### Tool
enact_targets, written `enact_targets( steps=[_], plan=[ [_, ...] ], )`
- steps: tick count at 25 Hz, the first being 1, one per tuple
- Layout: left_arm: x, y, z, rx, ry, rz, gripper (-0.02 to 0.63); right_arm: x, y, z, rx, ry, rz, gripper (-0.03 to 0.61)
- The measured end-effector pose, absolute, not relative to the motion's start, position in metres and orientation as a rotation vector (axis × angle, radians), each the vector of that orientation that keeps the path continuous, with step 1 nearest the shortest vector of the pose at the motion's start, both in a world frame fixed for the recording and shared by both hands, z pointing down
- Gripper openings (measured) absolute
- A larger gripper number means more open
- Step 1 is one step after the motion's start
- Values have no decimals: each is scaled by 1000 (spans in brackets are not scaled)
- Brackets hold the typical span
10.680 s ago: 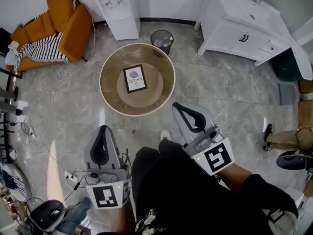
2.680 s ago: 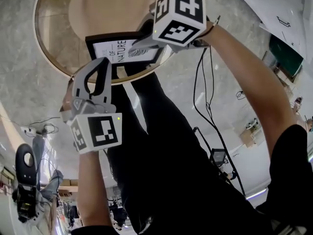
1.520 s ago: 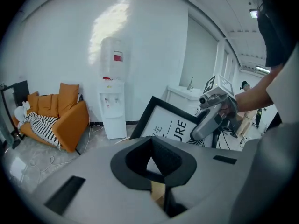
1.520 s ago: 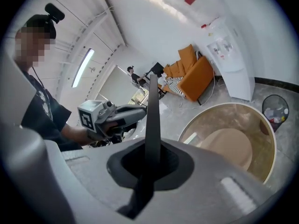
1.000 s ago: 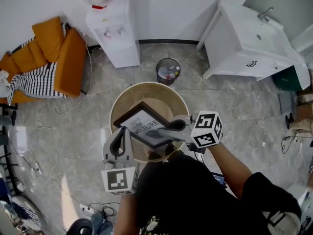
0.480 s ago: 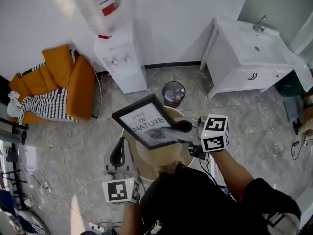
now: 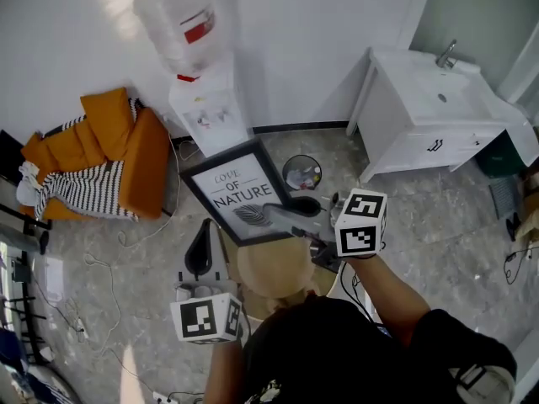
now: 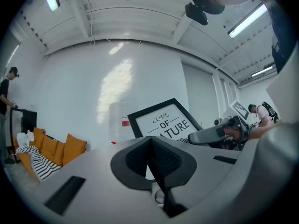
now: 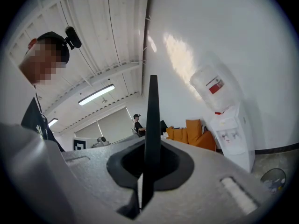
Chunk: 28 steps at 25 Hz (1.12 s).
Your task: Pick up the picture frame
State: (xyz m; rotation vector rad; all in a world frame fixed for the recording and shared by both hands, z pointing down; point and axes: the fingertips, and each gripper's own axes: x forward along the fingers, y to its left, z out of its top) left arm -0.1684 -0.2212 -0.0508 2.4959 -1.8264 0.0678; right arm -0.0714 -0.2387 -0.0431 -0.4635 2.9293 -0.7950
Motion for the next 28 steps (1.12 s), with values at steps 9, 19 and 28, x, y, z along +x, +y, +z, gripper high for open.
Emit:
enact_targets(
  steps=[9, 19, 28],
  plan=[
    [-167, -211, -98, 2585, -1927, -17, 14, -71, -229, -82, -438, 2867, -659, 6],
    [-150, -189, -105, 2665, -1935, 25, 15, -68, -214, -108, -416, 2847, -562, 6],
    [-163, -199, -118, 2651, -1987, 25, 15, -81, -221, -129, -306, 2824, -527, 5]
  ],
)
